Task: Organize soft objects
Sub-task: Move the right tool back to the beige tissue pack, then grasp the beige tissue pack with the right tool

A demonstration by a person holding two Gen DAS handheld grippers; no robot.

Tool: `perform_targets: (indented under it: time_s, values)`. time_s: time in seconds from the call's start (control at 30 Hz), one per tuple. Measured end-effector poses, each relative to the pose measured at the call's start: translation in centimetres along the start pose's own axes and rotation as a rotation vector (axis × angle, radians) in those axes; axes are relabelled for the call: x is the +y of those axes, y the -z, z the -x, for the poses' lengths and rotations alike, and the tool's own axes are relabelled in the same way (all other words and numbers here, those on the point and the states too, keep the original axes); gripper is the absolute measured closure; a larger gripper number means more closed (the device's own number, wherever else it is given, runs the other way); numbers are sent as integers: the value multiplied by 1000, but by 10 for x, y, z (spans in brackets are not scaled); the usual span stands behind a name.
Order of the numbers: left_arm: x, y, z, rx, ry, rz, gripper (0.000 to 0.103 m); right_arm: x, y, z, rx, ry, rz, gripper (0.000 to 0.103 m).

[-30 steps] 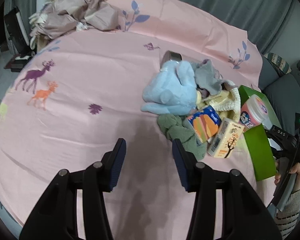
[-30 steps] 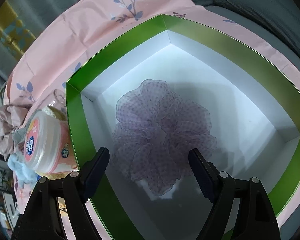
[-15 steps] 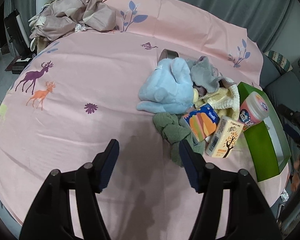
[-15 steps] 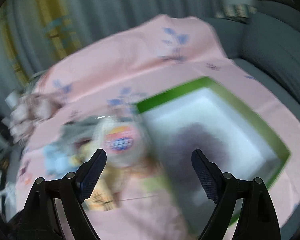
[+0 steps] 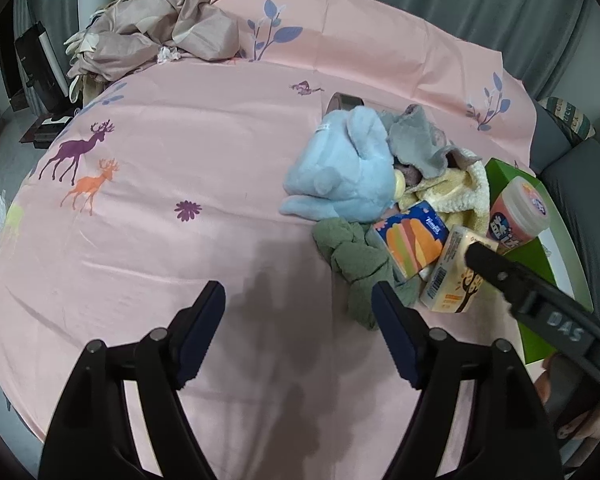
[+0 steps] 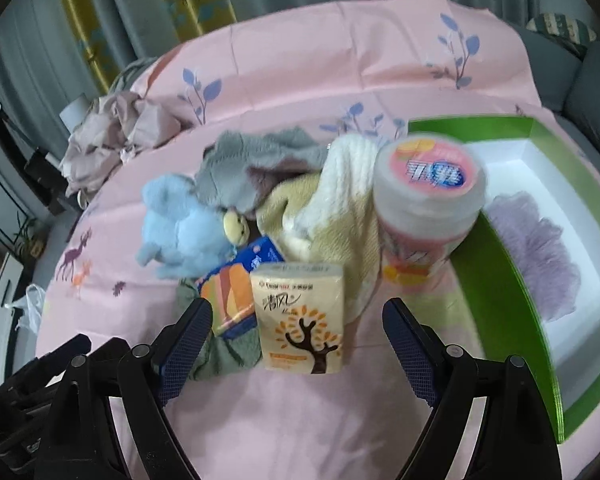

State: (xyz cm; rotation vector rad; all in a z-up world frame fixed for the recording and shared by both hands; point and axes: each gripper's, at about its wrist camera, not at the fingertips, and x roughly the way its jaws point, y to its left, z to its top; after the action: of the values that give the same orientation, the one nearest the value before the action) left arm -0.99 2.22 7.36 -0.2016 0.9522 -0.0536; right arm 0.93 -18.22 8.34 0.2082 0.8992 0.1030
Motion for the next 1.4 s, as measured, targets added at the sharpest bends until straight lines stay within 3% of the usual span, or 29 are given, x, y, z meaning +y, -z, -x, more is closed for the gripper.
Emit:
perform_targets:
  time_s: [0.17, 0.33, 0.5, 0.7, 0.87, 0.93, 1.0, 1.2, 1.3, 1.4]
  values:
    - [3, 0, -3, 6, -12, 7, 28, 2, 3, -18, 36, 14, 6, 23]
    - [10, -1, -3, 12, -6, 34, 28, 1, 4, -30, 73, 7, -1, 48]
    - [11, -1, -1, 9, -3, 34, 28, 3, 5, -25, 90, 18, 24, 49]
    - [14, -1, -3, 32, 8, 41, 28, 8, 9, -8, 237, -152, 54, 49]
    - [10, 2, -7, 57, 34, 37, 28, 10, 20, -27, 351, -167, 47, 48]
    - [8, 3, -11, 74, 42, 36, 29, 8, 19, -31, 358, -163, 40, 33]
    - [5, 5, -13, 89, 65, 36, 29, 4, 16, -26, 334, -157, 25, 28]
    - [-11, 14, -15, 124, 184, 23, 33, -16, 3, -9, 253, -201, -54, 28]
    - [-26, 21, -21, 162, 229, -2, 41, -20, 6, -14, 261, -209, -72, 28]
    - [-38, 27, -27, 192, 253, -17, 51, -23, 9, -20, 280, -241, -92, 37]
